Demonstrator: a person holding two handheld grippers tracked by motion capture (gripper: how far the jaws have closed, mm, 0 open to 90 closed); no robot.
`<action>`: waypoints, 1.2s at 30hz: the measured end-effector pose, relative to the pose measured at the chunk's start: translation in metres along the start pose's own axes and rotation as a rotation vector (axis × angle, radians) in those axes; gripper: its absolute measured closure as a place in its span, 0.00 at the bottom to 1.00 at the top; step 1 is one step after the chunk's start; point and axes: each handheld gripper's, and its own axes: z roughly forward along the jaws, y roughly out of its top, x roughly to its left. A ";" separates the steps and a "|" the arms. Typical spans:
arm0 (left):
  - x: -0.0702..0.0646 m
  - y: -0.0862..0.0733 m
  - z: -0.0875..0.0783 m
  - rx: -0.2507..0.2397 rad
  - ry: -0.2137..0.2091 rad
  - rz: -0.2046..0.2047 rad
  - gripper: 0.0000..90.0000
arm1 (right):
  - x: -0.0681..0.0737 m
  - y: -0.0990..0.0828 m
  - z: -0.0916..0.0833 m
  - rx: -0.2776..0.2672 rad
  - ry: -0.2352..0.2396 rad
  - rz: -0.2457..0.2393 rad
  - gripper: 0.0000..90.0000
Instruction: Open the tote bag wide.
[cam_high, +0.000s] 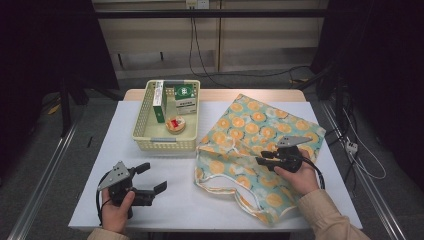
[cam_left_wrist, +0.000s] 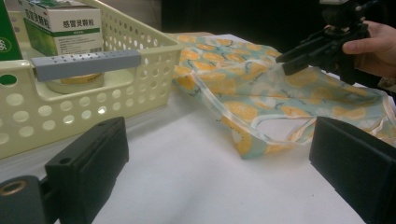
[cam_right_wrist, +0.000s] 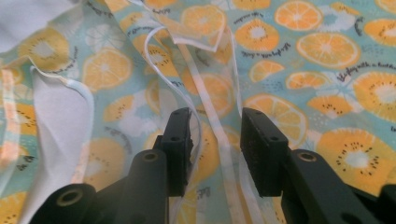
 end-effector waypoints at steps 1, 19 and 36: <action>0.000 0.000 0.000 0.000 -0.001 -0.001 0.05 | 0.001 0.001 -0.001 -0.005 0.005 0.000 0.69; 0.000 0.000 -0.001 -0.003 0.003 -0.006 0.05 | 0.033 0.019 -0.004 -0.031 0.057 -0.092 0.78; 0.001 0.000 -0.001 0.000 -0.002 -0.004 0.05 | 0.035 0.001 0.020 0.064 0.049 -0.117 0.76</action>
